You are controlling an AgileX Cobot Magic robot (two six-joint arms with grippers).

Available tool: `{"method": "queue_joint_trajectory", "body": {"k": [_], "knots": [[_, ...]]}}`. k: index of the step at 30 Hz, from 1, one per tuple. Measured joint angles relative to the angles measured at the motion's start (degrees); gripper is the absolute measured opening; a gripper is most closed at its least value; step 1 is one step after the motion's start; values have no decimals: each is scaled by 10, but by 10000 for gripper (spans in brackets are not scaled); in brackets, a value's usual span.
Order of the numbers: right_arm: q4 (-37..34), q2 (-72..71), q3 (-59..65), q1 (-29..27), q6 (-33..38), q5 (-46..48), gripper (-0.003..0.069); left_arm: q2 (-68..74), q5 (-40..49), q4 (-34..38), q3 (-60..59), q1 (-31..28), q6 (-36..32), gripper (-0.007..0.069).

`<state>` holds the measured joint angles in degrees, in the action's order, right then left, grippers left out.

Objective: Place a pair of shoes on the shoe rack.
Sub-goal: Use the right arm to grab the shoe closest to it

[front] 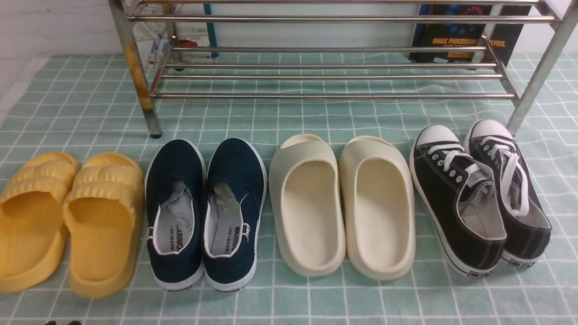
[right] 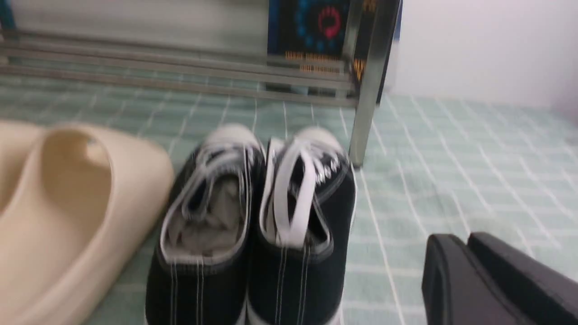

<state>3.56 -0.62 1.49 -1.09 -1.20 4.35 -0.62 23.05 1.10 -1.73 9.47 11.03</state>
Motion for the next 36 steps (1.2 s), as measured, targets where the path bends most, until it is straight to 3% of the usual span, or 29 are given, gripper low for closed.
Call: {"method": "queue_joint_trajectory", "body": {"k": [8,17,20,26,30,36], "knots": [[2,0,0,0,-22,-176,97,0,0,0,0,0,0,239],[-4,0,0,0,-48,-183,97,0,0,0,0,0,0,239],[-27,0,-2,0,-55,-181,32,0,0,0,0,0,0,239],[-43,25,-89,0,4,-165,10,0,0,0,0,0,0,239],[-60,122,-208,0,49,-114,10,0,0,0,0,0,0,239],[-71,401,-401,0,80,136,10,0,0,0,0,0,0,239]]}}
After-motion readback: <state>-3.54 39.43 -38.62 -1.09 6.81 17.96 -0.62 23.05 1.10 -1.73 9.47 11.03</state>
